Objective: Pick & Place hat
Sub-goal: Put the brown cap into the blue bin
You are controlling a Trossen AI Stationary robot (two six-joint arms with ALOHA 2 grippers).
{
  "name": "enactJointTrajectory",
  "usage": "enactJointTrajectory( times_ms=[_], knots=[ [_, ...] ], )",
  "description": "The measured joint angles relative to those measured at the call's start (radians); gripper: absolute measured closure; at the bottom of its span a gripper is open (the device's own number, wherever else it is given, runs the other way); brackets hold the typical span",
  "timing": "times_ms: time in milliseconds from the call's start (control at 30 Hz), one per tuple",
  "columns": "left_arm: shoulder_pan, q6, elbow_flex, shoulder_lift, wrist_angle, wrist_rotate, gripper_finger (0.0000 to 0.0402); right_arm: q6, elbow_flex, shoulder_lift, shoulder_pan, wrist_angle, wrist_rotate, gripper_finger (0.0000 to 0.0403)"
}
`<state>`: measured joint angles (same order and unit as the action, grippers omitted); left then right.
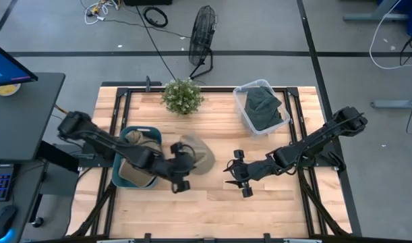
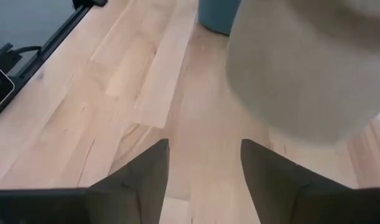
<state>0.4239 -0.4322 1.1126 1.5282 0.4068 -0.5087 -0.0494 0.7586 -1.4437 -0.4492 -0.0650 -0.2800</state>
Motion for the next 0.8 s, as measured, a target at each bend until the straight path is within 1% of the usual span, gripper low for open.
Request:
enactJointTrajectory(
  times_ms=[133,267,367,467,633,700,800],
  knots=[
    [0.041,-0.036,0.0,-0.109,0.089,-0.015,0.0363,-0.012,0.0,0.0,0.0,0.006,0.0,0.0202],
    [0.081,-0.058,0.0,-0.201,0.246,-0.014,0.0374,-0.014,0.0,0.0,0.0,0.015,0.0,0.0203],
    [0.115,-0.057,0.0,-0.267,0.387,0.009,0.0377,-0.014,0.0,0.0,0.0,0.025,0.0,0.0203],
    [0.143,-0.055,0.0,-0.329,0.494,0.04,0.037,-0.014,0.0,0.0,0.0,0.029,0.0,0.0203],
    [0.171,-0.013,0.0,-0.419,0.625,0.052,0.037,-0.013,0.0,0.0,0.0,0.031,0.0,0.0203],
    [0.171,-0.007,0.0,-0.442,0.683,0.087,0.0376,-0.013,0.0,0.0,0.0,0.031,0.0,0.0203],
    [0.171,-0.069,0.0,-0.466,0.779,0.187,0.0377,-0.013,0.0,0.0,0.0,0.031,0.0,0.0203]
  ],
)
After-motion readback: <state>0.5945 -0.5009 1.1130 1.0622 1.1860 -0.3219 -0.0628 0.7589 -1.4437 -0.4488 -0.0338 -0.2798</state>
